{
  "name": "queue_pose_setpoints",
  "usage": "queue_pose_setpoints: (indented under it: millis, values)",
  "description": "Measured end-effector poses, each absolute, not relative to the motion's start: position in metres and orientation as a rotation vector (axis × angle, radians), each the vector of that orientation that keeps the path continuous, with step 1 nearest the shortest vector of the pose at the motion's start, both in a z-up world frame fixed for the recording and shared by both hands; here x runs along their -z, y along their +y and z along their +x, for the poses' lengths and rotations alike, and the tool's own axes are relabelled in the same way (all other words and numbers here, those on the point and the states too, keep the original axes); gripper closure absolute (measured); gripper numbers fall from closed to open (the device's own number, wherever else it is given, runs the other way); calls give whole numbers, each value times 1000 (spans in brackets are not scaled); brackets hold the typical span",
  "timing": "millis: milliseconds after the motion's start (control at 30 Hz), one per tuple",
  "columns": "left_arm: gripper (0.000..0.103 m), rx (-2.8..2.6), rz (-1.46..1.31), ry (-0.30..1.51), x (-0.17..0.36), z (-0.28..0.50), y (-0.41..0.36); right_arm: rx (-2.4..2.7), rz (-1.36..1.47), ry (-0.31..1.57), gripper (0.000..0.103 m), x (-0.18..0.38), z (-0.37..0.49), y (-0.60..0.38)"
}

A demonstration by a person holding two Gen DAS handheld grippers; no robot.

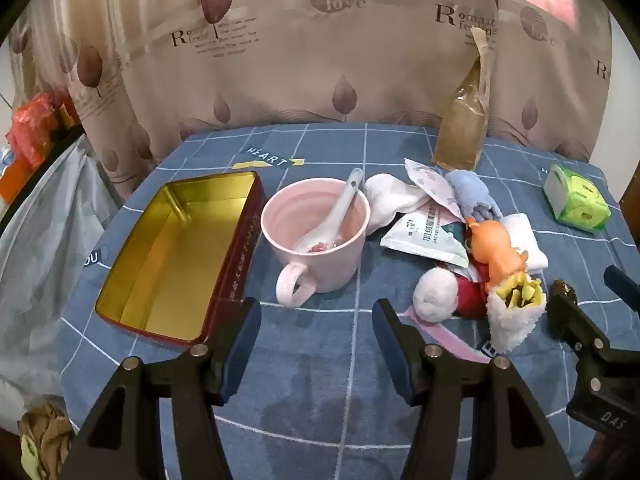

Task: Organize soft objects
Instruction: 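Move the right gripper toward the dark woven ball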

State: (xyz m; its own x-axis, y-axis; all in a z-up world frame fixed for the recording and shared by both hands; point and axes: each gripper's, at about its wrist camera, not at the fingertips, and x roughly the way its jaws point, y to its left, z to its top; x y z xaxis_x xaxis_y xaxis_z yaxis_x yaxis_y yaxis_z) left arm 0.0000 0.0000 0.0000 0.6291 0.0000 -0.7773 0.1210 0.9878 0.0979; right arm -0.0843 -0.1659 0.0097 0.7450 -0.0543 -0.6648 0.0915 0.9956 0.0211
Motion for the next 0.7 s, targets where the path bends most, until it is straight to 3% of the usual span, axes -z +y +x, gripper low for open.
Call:
queue_pose_setpoints:
  millis: [700]
  values:
    - [44, 60, 149, 876, -4, -1, 5, 81, 43, 726, 0, -9, -85, -163]
